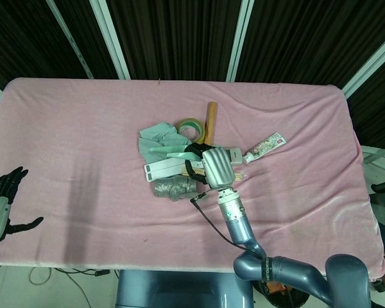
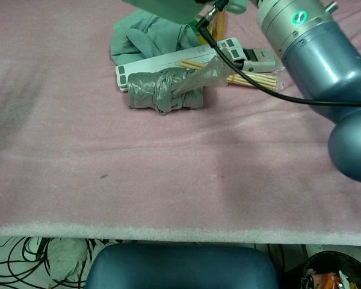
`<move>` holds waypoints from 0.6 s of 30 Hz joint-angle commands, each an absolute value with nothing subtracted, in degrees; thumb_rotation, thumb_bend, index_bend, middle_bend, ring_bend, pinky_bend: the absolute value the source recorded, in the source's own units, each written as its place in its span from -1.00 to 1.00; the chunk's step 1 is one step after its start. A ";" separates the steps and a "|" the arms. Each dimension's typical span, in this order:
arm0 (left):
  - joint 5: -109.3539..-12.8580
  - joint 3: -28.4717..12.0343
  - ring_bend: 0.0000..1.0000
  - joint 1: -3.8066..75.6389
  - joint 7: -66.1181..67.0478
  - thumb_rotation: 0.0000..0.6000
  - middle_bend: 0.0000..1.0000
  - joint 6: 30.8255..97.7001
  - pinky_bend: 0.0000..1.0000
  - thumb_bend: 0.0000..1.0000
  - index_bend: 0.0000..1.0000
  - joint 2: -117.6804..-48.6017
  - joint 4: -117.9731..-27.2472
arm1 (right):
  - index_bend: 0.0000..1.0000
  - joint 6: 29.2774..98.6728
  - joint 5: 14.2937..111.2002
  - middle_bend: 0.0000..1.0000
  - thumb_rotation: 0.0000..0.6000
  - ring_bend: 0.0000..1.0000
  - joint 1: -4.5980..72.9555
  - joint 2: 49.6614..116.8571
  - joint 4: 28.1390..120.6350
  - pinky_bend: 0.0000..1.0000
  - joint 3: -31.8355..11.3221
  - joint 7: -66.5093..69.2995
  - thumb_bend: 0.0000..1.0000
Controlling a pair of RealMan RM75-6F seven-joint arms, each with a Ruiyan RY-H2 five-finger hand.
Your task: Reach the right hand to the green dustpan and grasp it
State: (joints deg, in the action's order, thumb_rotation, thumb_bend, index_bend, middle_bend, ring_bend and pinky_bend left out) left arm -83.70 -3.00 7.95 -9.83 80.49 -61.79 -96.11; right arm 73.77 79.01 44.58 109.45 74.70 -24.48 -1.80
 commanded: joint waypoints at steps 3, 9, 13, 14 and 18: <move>-84.07 -2.93 -1.00 7.86 -9.61 1.00 -1.00 80.86 -1.00 -1.00 -1.00 -62.03 -96.11 | 0.45 80.66 83.13 0.24 1.00 0.15 38.38 99.62 92.29 0.34 -22.60 -4.19 0.52; -85.40 -2.43 -1.00 7.62 -8.94 1.00 -1.00 81.63 -1.00 -1.00 -1.00 -62.31 -96.05 | 0.45 84.63 85.78 0.24 1.00 0.15 31.40 93.18 103.62 0.34 -15.79 -4.73 0.52; -85.85 -2.29 -1.00 7.40 -8.92 1.00 -1.00 82.18 -1.00 -1.00 -1.00 -62.46 -95.95 | 0.45 85.69 87.02 0.24 1.00 0.15 28.98 92.45 105.00 0.34 -12.30 -3.92 0.53; -85.86 -2.29 -1.00 7.35 -8.96 1.00 -1.00 82.27 -1.00 -1.00 -1.00 -62.48 -95.94 | 0.45 85.78 87.26 0.24 1.00 0.15 28.74 92.54 105.05 0.34 -11.88 -3.82 0.53; -85.73 -2.37 -1.00 7.23 -9.04 1.00 -1.00 82.50 -1.00 -1.00 -1.00 -62.54 -95.79 | 0.45 85.72 88.79 0.24 1.00 0.15 28.16 93.87 104.34 0.34 -10.03 -3.70 0.53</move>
